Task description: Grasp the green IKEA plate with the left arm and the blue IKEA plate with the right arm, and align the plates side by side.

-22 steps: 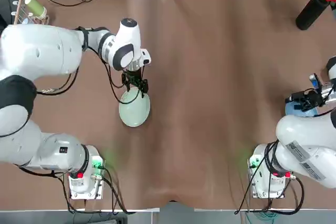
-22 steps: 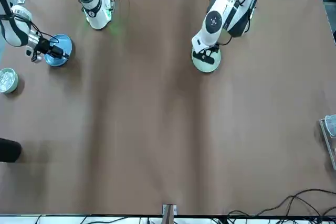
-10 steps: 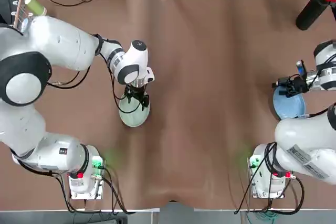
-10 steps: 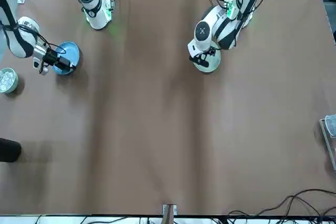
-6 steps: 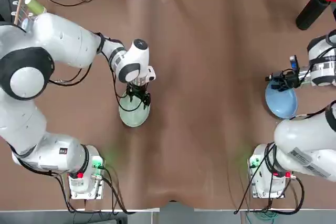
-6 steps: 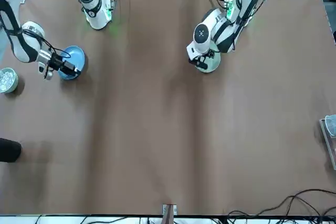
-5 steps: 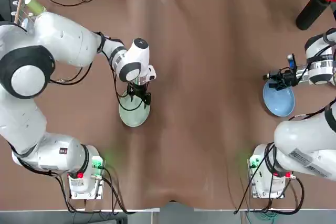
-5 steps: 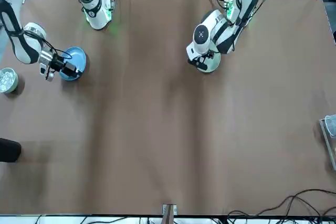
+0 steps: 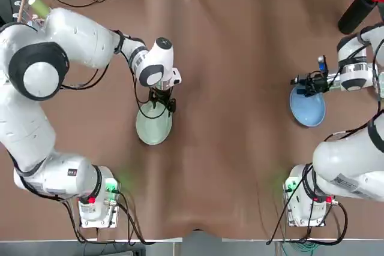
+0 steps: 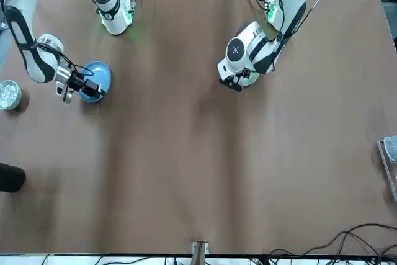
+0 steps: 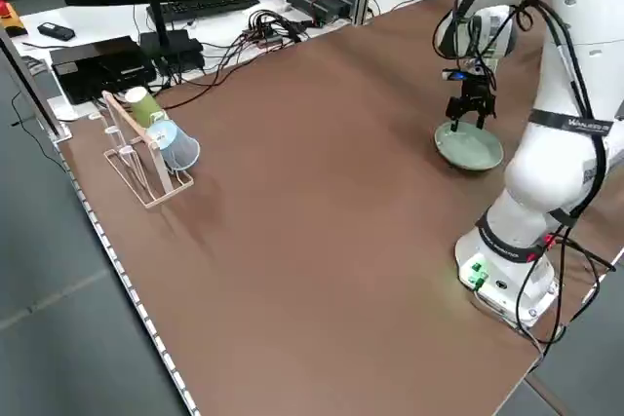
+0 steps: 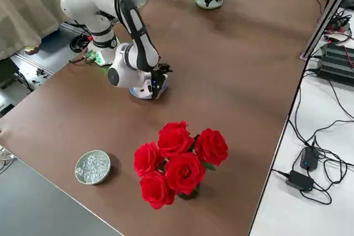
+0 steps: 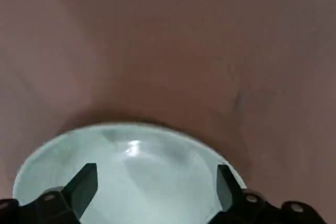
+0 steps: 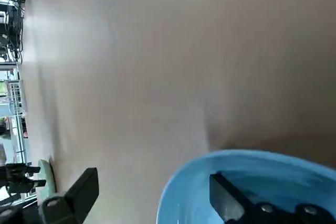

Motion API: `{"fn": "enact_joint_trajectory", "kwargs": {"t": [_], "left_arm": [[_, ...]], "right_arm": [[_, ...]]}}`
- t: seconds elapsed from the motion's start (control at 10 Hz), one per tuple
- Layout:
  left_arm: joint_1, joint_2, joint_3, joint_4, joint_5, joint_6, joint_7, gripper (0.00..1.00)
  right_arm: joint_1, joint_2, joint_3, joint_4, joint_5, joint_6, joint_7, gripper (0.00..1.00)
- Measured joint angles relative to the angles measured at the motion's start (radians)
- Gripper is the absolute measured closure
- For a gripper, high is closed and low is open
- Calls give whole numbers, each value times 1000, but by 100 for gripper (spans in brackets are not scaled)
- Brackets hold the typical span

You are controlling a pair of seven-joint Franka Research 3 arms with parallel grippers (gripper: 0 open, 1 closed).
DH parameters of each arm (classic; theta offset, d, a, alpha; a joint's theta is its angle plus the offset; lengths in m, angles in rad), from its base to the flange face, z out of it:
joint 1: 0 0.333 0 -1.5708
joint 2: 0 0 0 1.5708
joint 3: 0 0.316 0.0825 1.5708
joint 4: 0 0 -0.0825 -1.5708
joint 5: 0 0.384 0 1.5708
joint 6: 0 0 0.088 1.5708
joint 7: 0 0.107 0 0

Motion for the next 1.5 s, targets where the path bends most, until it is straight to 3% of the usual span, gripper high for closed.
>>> {"fn": "enact_joint_trajectory", "kwargs": {"t": [0.4, 1.5], "left_arm": [[0, 15, 3, 10, 9, -3, 0, 0], [-4, 61, 4, 37, 12, -57, -2, 0]], "right_arm": [[67, 6, 0, -1, 102, -2, -4, 4], [356, 40, 0, 18, 475, 2, -16, 4]]}}
